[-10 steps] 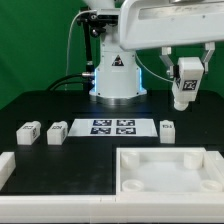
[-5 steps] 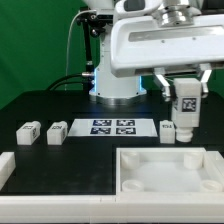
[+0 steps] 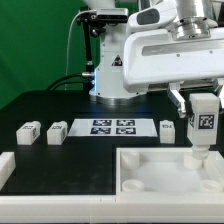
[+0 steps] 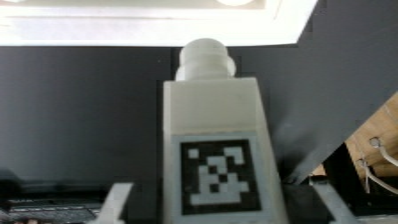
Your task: Assemble one leg
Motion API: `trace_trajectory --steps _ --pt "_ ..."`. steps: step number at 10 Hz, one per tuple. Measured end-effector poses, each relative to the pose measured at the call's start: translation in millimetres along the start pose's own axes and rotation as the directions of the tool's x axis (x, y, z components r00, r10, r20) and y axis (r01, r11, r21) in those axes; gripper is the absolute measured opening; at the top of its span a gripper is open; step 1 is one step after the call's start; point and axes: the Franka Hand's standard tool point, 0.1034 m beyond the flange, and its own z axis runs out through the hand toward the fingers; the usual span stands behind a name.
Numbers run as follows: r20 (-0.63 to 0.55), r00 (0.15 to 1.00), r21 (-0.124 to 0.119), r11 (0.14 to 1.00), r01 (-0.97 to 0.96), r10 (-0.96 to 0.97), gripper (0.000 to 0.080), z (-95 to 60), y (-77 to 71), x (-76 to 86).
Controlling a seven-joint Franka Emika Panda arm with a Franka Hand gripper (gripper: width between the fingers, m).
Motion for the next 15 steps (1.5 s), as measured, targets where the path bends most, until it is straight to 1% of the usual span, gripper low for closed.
trace_trajectory --steps 2,3,4,5,6,10,11,13,15 --pt "-0.003 1.0 -0.001 1.0 0.002 -0.002 0.0294 0.5 0.5 -1.2" --pt "0.004 1.0 -0.005 1.0 0.005 -0.005 0.0294 9.1 2.1 -14.1" --pt "0.042 0.999 0.003 1.0 0.006 -0.006 0.0294 22.5 -3.3 -29.1" --pt "0.058 0.998 0.008 1.0 0.008 -0.008 0.0294 27.6 -6.5 -34.3" --pt "0.064 0.998 0.009 1.0 0.009 -0.009 0.0294 29.4 -7.5 -37.9" --pt "0.064 0.998 0.027 0.999 0.025 -0.027 0.0294 30.6 -23.9 -39.1" --pt "0.063 0.998 0.027 0.999 0.025 -0.027 0.0294 30.8 -23.8 -38.9" --pt "0.06 0.998 0.019 1.0 0.019 -0.021 0.0294 32.9 -17.3 -36.2" --pt "0.056 0.998 0.02 1.0 0.018 -0.019 0.0294 35.7 -17.9 -33.2"
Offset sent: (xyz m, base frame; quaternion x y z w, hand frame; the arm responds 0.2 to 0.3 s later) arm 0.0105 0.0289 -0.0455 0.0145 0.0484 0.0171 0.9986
